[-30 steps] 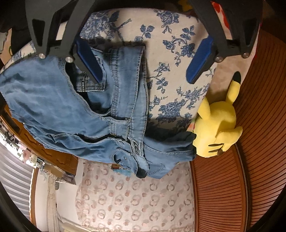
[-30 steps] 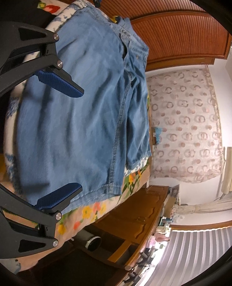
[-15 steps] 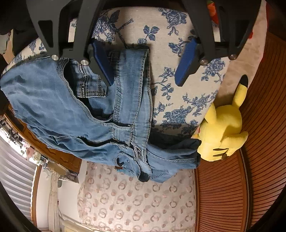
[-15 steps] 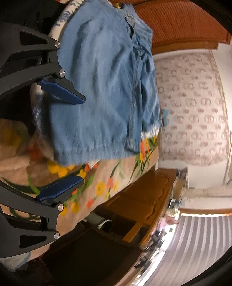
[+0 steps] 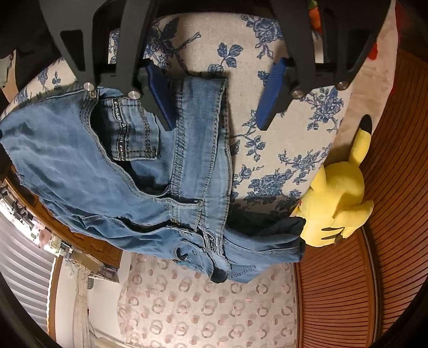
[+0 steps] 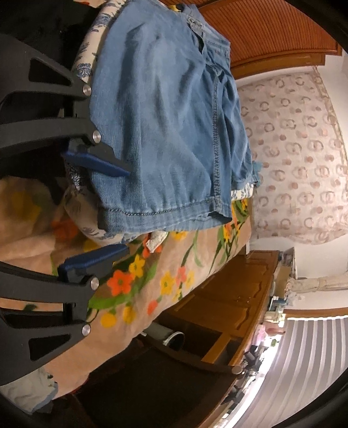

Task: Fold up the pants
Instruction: 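Lower the right tool to a leg hem while the left tool lowers to the waistband, then close the right tool on the leg hem while the left tool grips the waistband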

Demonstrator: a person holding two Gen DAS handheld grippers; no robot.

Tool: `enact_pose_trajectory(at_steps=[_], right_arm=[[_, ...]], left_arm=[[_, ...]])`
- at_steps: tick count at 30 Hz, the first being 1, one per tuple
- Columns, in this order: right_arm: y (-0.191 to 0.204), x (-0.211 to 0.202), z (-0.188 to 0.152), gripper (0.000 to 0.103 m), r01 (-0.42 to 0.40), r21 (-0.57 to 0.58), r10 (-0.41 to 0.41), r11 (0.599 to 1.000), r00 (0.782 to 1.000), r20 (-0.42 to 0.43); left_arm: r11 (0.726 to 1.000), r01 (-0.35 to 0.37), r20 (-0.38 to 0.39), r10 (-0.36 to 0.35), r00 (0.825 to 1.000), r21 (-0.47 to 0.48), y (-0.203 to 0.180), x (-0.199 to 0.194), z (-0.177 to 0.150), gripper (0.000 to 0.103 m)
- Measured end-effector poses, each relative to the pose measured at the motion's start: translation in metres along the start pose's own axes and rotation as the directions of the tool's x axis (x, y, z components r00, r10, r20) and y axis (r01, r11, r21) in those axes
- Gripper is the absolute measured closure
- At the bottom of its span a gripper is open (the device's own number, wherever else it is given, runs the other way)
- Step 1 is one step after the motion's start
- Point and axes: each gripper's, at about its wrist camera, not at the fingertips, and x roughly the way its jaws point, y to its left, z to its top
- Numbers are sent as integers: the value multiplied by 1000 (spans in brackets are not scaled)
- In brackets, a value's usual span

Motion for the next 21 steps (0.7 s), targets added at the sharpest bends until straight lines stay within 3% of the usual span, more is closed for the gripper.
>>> enact_pose_trajectory(at_steps=[2,6,8,17,20,21], right_arm=[[0,0,-1,63,-8,5,8,1000,1000,-1],[-1,2,1,76,-11,0,11,1000,1000,1],[-1,2,2,83,-9,-1,9,1000,1000,0],[1,0,5,87,-13,-23,13,1000,1000,23],[1,1,6,87,-18,-24,18,1000,999,28],[1,0,6,87,-19,-24,20,1000,999,30]], left_arm=[[1000,14,-4,-14,1000,-7,1,1,0,45],[999,52,-6,-52,999,-1,-3,-1,-1,64],[999,44,-4,-44,999,12,-6,-2,-1,65],[998,55,1,-55,998,15,-4,-6,-2,68],[998,61,10,-62,998,19,-5,-11,-1,80],[997,69,19,-70,997,27,-6,-14,-1,90]])
